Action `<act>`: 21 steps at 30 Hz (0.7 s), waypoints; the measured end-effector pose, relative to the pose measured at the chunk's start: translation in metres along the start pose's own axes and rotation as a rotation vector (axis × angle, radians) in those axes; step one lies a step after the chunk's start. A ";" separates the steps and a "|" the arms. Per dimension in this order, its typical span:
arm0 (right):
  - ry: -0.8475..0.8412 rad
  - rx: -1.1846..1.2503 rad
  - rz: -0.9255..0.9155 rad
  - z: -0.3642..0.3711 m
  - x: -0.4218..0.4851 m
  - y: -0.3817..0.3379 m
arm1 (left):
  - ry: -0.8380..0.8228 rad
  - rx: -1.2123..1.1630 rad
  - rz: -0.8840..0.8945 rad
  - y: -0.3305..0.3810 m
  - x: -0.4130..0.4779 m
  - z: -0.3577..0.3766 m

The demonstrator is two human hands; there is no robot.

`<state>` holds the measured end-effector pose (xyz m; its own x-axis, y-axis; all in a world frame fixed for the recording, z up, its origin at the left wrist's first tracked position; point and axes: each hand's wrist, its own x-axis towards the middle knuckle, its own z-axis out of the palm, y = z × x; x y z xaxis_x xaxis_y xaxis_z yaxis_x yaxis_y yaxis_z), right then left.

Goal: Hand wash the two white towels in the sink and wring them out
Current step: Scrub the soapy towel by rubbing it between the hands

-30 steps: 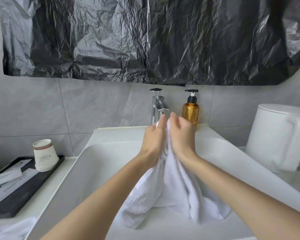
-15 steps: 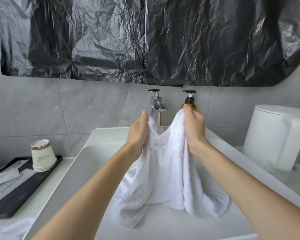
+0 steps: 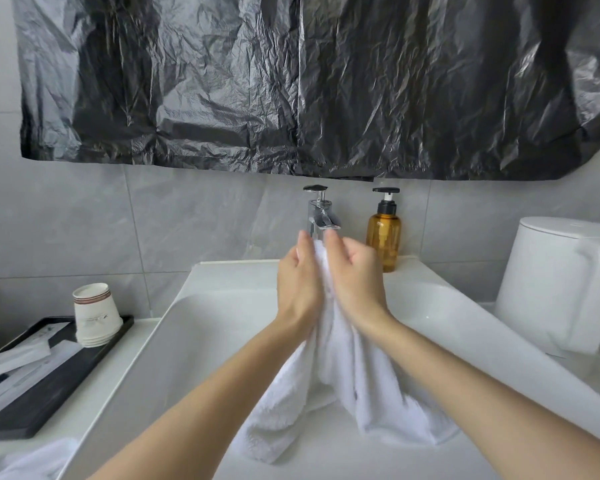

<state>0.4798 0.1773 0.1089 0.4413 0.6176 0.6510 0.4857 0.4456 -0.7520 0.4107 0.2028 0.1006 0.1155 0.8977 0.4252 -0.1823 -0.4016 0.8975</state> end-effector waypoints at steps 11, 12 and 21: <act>0.106 0.004 0.165 -0.007 0.013 0.010 | -0.114 0.020 -0.210 -0.011 0.000 0.008; 0.075 0.036 0.119 -0.007 0.005 0.009 | -0.123 0.020 -0.228 -0.010 0.001 0.007; 0.077 0.022 0.061 -0.004 -0.007 0.005 | -0.109 -0.016 -0.324 -0.003 0.002 0.005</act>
<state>0.4820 0.1728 0.1006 0.5271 0.5927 0.6089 0.4397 0.4230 -0.7923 0.4163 0.2047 0.0992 0.2733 0.9532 0.1295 -0.1347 -0.0954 0.9863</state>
